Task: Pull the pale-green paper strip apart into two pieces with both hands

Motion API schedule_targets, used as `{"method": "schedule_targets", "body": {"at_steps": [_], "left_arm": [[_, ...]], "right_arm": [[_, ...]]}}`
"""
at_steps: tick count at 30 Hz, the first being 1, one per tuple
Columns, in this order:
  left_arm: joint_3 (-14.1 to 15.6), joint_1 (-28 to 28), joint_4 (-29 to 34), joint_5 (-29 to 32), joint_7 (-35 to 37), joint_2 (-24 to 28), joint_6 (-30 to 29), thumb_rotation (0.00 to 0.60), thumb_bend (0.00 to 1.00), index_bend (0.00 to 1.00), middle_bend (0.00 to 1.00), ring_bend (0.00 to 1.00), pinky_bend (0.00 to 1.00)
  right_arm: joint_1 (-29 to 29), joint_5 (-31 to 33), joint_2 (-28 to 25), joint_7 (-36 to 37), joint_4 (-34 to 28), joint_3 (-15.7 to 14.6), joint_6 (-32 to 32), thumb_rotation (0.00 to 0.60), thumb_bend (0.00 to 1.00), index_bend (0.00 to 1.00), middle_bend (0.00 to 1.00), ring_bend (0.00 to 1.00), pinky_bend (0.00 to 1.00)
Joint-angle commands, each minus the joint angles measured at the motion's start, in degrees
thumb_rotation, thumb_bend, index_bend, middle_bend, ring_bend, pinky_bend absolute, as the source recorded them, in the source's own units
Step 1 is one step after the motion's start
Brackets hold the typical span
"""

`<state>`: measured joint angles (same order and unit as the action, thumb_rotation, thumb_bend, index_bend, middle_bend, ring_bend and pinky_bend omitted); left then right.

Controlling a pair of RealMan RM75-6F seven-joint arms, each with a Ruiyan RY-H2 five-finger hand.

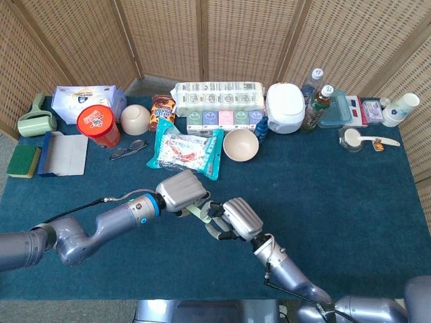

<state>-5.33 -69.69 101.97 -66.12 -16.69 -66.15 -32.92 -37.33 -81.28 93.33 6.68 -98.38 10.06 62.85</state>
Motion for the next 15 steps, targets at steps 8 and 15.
{"method": "schedule_targets", "body": {"at_steps": [8, 15], "left_arm": [[0.2, -0.1, 0.1, 0.2, -0.2, -0.1, 0.1, 0.600, 0.35, 0.74, 1.00, 1.00, 1.00], [0.4, -0.2, 0.2, 0.4, -0.3, 0.0, 0.2, 0.600, 0.35, 0.74, 1.00, 1.00, 1.00]], "right_arm": [[-0.2, 0.1, 0.9, 0.3, 0.7, 0.2, 0.0, 0.600, 0.43, 0.52, 0.96, 1.00, 1.00], [-0.2, -0.2, 1.5, 0.9, 1.4, 0.4, 0.4, 0.600, 0.43, 0.55, 0.97, 1.00, 1.00]]}}
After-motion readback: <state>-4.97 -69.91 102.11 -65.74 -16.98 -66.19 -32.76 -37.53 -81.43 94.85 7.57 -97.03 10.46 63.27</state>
